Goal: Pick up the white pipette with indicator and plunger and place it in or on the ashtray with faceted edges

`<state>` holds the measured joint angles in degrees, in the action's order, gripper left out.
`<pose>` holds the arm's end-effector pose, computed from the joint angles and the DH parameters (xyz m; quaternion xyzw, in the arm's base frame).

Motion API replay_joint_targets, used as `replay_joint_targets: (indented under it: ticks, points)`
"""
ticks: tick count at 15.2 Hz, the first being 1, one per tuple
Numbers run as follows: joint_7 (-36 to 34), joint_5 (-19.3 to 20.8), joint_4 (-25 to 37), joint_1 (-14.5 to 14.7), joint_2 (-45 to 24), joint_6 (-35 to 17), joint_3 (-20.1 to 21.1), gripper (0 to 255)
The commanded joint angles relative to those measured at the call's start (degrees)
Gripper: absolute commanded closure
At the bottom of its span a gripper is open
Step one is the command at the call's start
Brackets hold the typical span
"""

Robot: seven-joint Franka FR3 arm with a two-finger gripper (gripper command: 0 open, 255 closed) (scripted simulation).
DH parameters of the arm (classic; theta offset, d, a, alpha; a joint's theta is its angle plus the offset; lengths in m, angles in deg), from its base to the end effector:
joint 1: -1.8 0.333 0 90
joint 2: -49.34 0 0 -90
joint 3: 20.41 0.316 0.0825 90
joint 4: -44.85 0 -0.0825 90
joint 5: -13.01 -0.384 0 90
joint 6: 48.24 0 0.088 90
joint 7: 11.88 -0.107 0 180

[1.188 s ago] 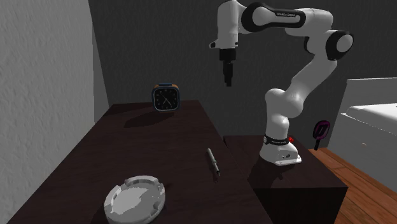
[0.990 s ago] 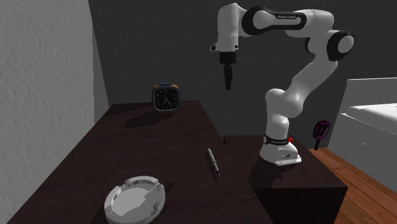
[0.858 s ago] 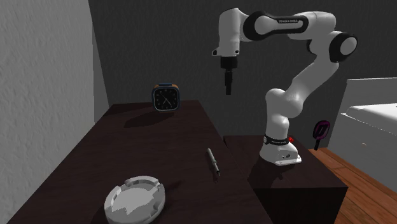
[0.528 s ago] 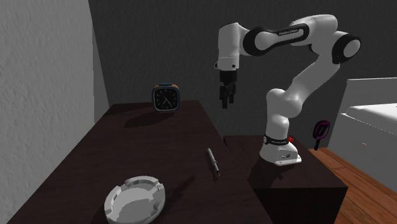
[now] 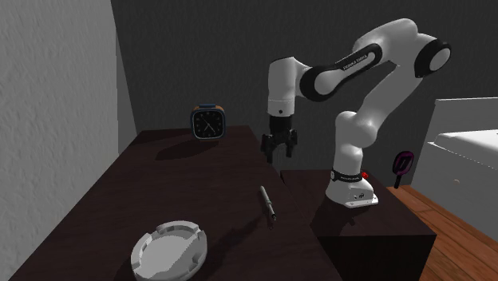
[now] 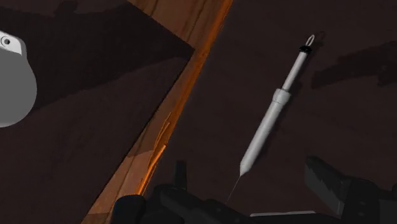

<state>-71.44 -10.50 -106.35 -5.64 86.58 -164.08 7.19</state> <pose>0.3330 0.1425 0.4234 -0.8865 0.4609 0.0245 0.0339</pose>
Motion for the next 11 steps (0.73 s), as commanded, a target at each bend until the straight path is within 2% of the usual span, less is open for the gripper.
replay_joint_targets:
  ticks: [1,4,7,11]
  points:
    - [-6.83,-1.92,-0.71,-1.57,-2.96,-4.78,3.43,0]
    - [-16.87,-3.51,-0.42,-4.78,-9.20,-12.33,9.16,0]
    - [-27.84,-2.78,0.67,-9.13,-16.70,-20.20,15.13,0]
    - [-28.68,-2.14,-0.02,-9.84,-19.41,-23.57,16.56,0]
